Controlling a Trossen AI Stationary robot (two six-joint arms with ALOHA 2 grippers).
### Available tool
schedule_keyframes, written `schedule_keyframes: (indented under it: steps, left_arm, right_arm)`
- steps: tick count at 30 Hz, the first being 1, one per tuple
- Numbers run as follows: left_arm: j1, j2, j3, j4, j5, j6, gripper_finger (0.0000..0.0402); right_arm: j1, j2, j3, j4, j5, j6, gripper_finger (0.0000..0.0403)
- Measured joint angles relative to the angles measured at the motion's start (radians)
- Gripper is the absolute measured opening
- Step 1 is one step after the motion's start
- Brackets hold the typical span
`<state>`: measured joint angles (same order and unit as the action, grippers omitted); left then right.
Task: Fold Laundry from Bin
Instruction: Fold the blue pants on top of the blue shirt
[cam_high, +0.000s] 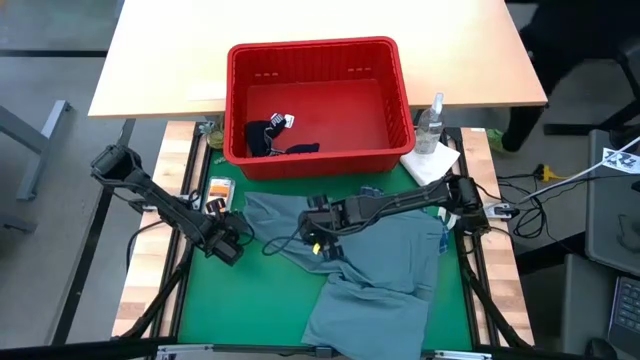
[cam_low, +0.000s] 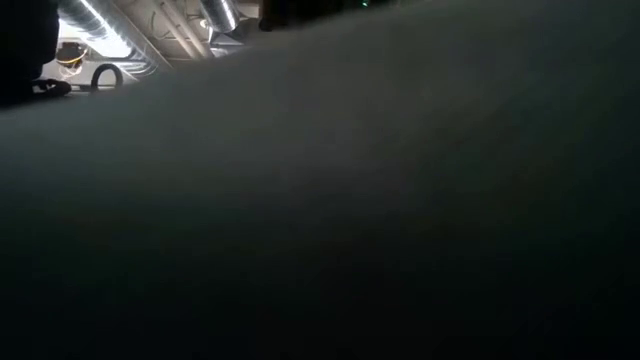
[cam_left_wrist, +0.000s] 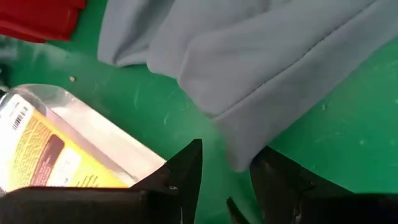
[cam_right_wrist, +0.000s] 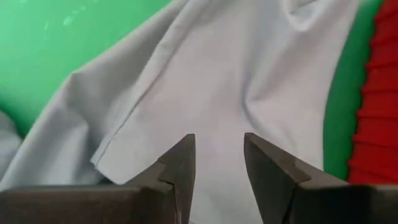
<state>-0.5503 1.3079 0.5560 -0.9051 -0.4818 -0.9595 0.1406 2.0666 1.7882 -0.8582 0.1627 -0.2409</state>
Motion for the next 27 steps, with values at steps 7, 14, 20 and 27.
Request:
schedule_keyframes:
  steps: [7, 14, 20, 27]
  left_arm:
    - [0.0, 0.0, -0.013, 0.025, -0.011, 0.0, 0.01]
    - [0.0, 0.0, -0.013, 0.044, -0.012, -0.001, 0.0012]
    - [0.0, 0.0, -0.013, 0.065, -0.009, -0.002, 0.0009]
    - [0.0, 0.0, -0.013, 0.088, 0.003, -0.002, 0.001]
  right_arm:
    - [0.074, -0.005, 0.0, 0.033, 0.002, -0.053, 0.0138]
    - [0.165, 0.027, 0.0, 0.023, 0.106, -0.056, 0.0138]
    - [0.2, 0.063, 0.0, 0.009, 0.175, -0.03, 0.0138]
    - [0.199, 0.105, 0.0, -0.004, 0.166, 0.051, 0.0138]
